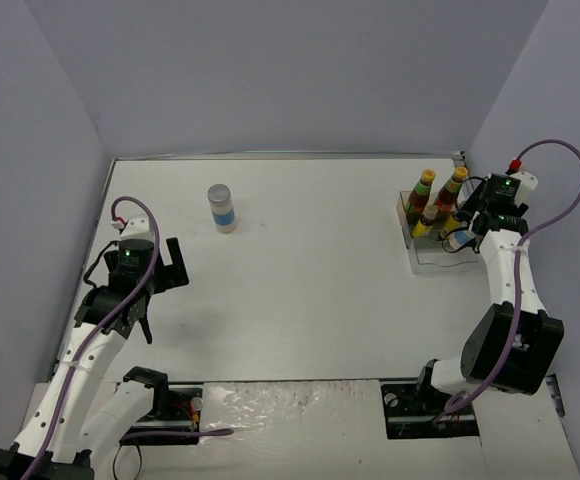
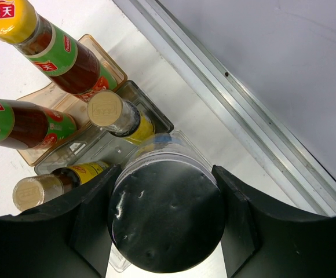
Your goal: Organize the condiment bottles
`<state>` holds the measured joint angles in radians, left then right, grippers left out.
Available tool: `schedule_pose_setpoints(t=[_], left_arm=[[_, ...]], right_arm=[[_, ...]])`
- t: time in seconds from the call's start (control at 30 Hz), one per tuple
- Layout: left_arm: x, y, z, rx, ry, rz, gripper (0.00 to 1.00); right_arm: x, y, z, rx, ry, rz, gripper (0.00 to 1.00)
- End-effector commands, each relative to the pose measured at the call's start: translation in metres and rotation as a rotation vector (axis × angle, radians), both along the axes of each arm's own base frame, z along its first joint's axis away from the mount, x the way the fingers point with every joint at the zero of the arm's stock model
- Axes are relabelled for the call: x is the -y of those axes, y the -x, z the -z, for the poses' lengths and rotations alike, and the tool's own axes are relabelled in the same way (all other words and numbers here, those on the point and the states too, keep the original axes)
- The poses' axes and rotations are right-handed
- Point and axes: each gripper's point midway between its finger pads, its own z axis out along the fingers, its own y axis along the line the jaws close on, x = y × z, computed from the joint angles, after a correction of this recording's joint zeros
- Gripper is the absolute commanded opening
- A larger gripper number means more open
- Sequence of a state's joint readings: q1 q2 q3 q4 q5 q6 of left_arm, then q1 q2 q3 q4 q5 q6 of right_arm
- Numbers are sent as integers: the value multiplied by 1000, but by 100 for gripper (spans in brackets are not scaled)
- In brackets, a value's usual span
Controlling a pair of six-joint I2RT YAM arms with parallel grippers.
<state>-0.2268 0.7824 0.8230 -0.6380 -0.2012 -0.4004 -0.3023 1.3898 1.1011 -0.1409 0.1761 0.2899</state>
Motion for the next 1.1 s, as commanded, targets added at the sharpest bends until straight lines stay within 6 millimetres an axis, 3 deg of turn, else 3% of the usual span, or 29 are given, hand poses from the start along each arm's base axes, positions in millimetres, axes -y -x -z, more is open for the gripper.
schedule_pose_setpoints(t=[0.0, 0.57, 0.97, 1.07], left_arm=[[0, -12, -19, 71, 12, -3, 97], [-1, -11, -18, 66, 8, -7, 97], [-1, -12, -17, 60, 7, -9, 97], [-1, -12, -16, 58, 8, -9, 97]], right_arm=[[12, 3, -47, 139, 55, 72, 0], [18, 11, -12, 46, 50, 119, 0], [26, -2, 16, 20, 29, 120, 1], [25, -3, 28, 1, 14, 120, 5]])
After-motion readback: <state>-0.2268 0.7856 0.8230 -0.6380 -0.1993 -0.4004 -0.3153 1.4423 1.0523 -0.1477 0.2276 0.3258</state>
